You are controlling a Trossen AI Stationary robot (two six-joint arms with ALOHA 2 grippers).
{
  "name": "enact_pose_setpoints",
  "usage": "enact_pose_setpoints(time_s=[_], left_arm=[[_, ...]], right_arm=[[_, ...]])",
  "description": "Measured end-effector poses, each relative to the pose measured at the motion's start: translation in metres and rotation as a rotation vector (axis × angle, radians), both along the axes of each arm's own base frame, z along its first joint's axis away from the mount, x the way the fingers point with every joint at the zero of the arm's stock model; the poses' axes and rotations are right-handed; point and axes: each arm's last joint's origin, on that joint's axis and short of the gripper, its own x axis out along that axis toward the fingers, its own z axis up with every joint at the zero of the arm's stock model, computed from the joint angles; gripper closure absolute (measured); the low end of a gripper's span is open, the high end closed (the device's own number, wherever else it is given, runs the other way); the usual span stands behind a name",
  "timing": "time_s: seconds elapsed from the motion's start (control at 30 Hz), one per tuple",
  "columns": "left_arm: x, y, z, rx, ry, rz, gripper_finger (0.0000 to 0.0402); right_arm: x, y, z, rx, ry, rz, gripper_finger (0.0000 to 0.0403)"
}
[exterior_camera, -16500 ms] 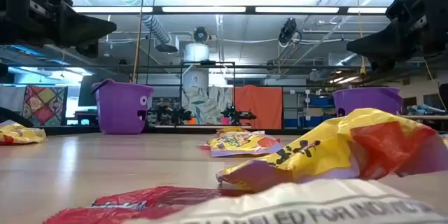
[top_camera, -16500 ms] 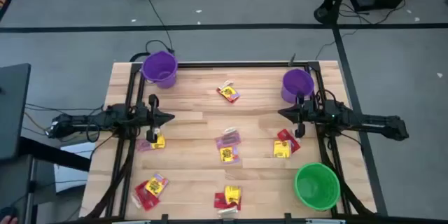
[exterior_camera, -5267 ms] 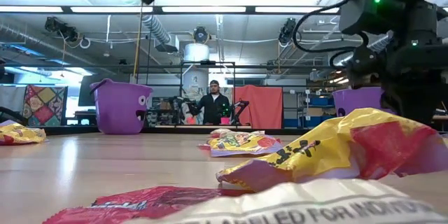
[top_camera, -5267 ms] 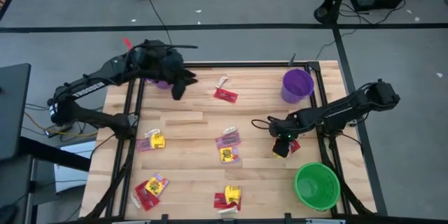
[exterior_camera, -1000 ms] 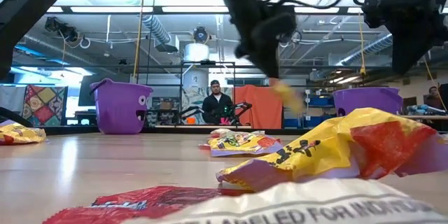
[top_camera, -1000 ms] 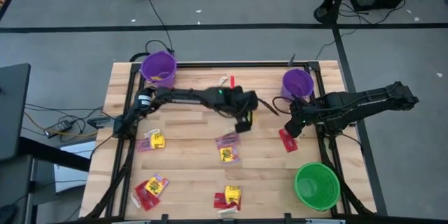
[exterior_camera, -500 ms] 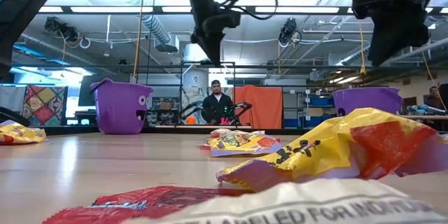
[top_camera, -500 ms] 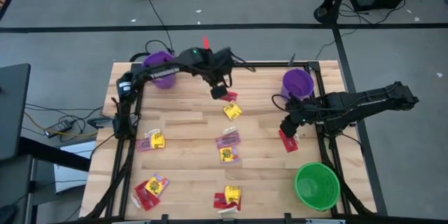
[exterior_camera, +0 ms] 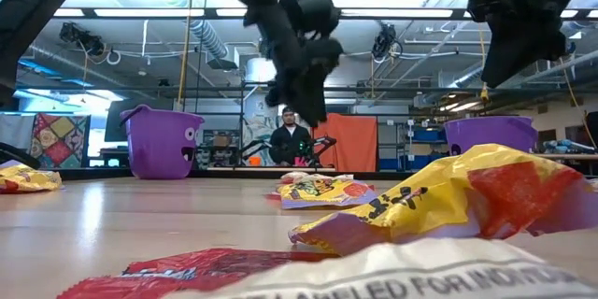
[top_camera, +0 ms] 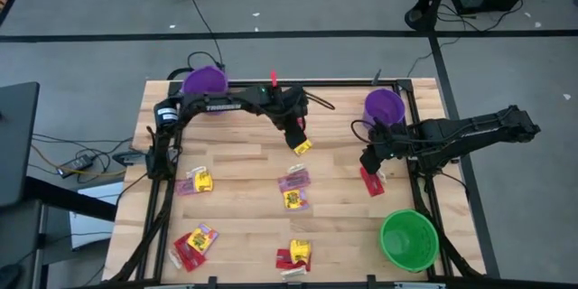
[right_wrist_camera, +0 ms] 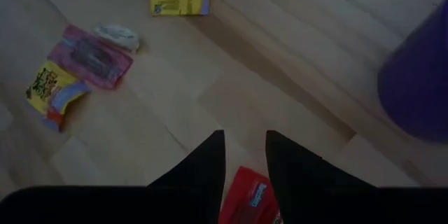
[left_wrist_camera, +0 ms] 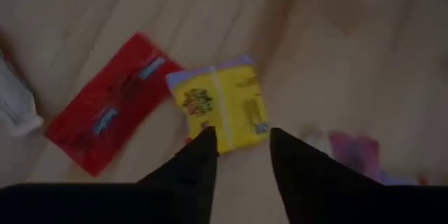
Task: Sort candy by brand, put in halloween buckets
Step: Put the yellow candy into the left purple bucket
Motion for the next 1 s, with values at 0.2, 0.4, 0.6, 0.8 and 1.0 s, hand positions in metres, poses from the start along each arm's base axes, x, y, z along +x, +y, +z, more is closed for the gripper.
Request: enact_pose_setpoints(time_s=[0.2,0.4,0.6,0.8,1.0], left_arm=[[-0.008,0.000,-0.035,0.003,0.022,0.077,0.0238],[-0.013,-0.002,-0.065,0.013,-0.021,0.088,0.0238],[-0.013,-0.001,-0.076,0.059,-0.093,0.111,0.0238],[-0.015,-0.001,-0.092,0.052,-0.039,0.102,0.0239],[-0.011,-0.003,-0.098,0.049,-0.042,0.120,0.0252]], right_arm=[[0.000,0.000,0.000,-0.014,-0.005,-0.004,0.0286],[0.000,0.000,0.000,-0.008,0.001,0.017,0.0286],[0.002,0.001,0.001,0.004,-0.018,0.020,0.0286],[0.003,0.001,0.001,0.039,-0.037,-0.007,0.0286],[0.004,0.002,0.001,0.068,-0.044,-0.009,0.0286]])
